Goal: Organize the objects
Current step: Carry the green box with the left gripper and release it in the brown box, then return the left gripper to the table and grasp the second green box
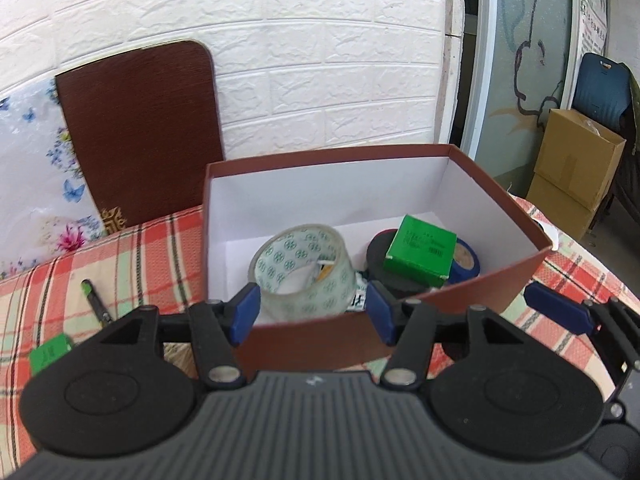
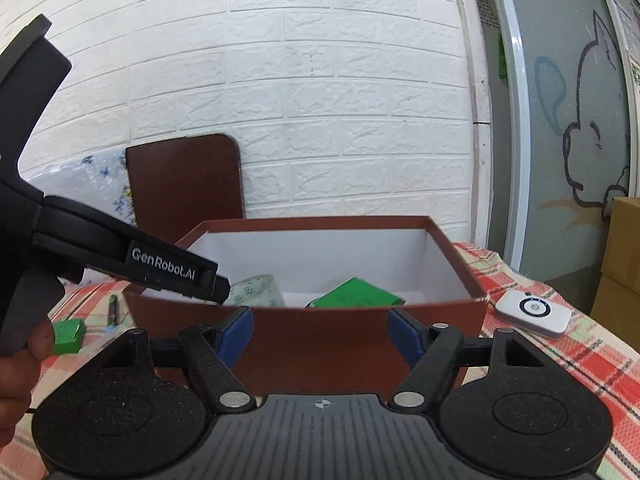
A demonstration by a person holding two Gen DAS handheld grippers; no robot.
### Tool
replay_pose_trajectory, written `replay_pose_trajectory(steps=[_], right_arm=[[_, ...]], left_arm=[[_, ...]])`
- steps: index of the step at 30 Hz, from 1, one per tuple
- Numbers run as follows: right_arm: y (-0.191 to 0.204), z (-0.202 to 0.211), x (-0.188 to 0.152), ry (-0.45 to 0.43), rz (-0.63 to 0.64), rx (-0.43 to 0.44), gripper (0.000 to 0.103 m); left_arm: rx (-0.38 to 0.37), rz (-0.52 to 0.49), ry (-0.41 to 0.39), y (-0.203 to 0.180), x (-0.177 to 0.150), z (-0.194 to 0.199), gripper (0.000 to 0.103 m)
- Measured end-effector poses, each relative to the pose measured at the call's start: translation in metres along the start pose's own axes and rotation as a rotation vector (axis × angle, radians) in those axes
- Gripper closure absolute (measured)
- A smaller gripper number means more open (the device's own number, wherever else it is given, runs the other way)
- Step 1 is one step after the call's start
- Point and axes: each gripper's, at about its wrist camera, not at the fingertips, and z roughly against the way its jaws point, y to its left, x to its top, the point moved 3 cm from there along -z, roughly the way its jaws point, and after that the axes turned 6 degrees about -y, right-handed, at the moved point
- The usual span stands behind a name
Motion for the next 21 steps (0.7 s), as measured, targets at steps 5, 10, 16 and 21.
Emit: replay_pose_trajectory(steps=[5, 10, 16, 21], right_arm=[[0.013, 0.008, -0.010, 0.037, 0.011, 0.041, 0.031], [0.030, 0.016, -0.016, 0.060, 0.035, 0.082, 0.031], [0.056, 0.021, -0.023, 0.094, 0.070, 0.141, 0.031], [0.088, 0.023, -0.035, 0.140, 0.132, 0.217, 0.031]], left_arm=[[0.026, -0.006, -0.002, 0.008, -0.011, 0.017, 0.040], [0.056, 0.010, 0.022, 0.021, -0.028, 0.026, 0.040], [0.100, 0.035, 0.046, 0.047, -0.050, 0.034, 0.040], [0.156, 0.102, 0.091, 0.090, -0.079, 0.038, 0.040]])
